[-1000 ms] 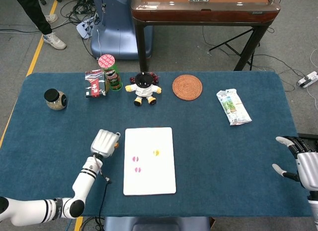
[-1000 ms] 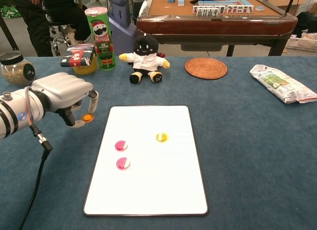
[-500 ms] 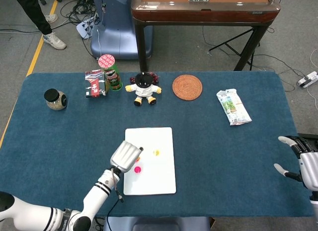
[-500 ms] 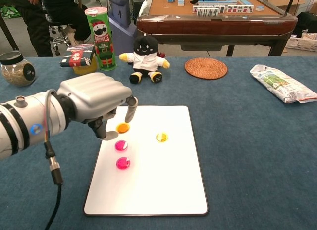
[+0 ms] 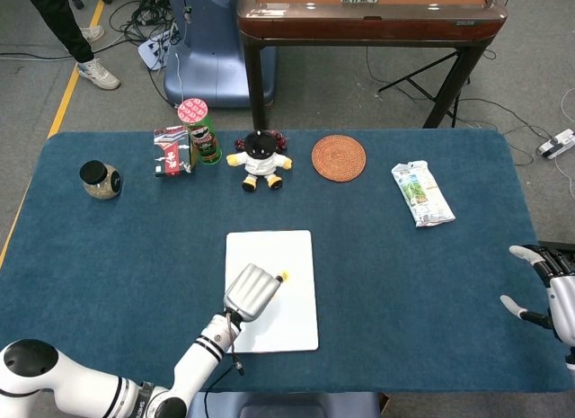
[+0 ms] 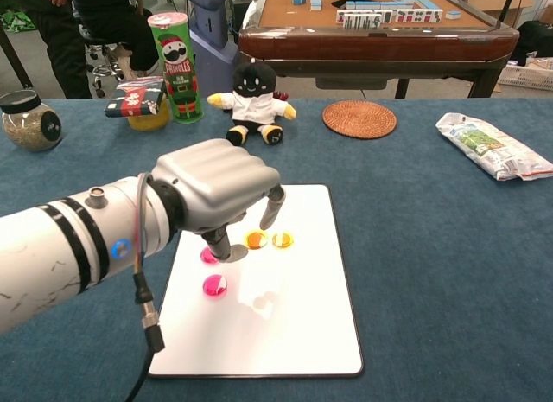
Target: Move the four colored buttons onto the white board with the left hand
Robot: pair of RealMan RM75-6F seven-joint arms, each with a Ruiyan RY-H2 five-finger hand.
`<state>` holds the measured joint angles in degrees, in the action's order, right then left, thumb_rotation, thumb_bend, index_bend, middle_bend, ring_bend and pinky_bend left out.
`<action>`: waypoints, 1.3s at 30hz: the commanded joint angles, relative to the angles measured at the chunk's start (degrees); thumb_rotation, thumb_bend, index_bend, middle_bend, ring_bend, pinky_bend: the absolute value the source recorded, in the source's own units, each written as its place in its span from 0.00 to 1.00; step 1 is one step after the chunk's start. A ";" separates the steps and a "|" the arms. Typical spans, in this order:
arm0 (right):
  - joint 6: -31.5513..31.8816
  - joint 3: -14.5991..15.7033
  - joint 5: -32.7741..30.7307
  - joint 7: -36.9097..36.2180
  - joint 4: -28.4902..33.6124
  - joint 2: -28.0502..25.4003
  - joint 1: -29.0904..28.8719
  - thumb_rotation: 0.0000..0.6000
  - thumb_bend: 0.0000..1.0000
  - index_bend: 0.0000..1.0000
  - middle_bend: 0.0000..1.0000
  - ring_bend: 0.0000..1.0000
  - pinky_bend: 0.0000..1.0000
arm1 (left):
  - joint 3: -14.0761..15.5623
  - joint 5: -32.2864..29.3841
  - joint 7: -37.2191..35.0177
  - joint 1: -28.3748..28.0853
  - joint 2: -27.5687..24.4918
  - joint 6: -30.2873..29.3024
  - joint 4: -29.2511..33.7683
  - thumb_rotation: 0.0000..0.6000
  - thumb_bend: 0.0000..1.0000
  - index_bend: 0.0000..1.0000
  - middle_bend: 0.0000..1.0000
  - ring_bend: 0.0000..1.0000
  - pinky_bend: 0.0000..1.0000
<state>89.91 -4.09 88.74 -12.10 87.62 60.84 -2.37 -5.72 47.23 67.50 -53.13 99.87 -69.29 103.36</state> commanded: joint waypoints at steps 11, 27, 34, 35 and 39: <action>0.37 -0.10 0.03 -0.67 -0.18 -0.18 0.24 1.00 0.00 0.25 0.26 0.20 0.35 | -0.41 -0.80 -1.82 -1.59 2.05 1.35 -3.63 1.00 0.32 0.58 1.00 1.00 1.00; 0.57 -0.30 -0.30 -1.43 -0.22 -0.49 0.53 1.00 0.00 0.25 0.26 0.20 0.35 | -0.49 -1.80 -1.08 -3.57 4.69 1.31 -5.23 1.00 0.32 0.56 1.00 1.00 1.00; 0.44 -0.20 -0.05 -1.44 -0.23 -0.54 0.46 1.00 0.00 0.25 0.26 0.20 0.35 | -0.02 -1.41 -0.83 -3.78 4.62 0.75 -5.23 1.00 0.32 0.39 1.00 1.00 1.00; 0.43 -0.19 -0.01 -1.45 -0.21 -0.54 0.46 1.00 0.00 0.25 0.26 0.20 0.35 | 0.02 -1.43 -0.77 -3.79 4.57 0.68 -5.18 1.00 0.32 0.38 1.00 1.00 1.00; 0.43 -0.15 0.08 -1.33 -0.16 -0.52 0.45 1.00 0.00 0.25 0.26 0.20 0.35 | 0.17 -1.39 -0.75 -3.76 4.34 0.35 -4.87 1.00 0.32 0.33 1.00 1.00 1.00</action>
<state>90.34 -4.25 88.83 -13.42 87.46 60.32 -1.92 -5.57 45.84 66.75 -56.89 104.22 -68.95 98.49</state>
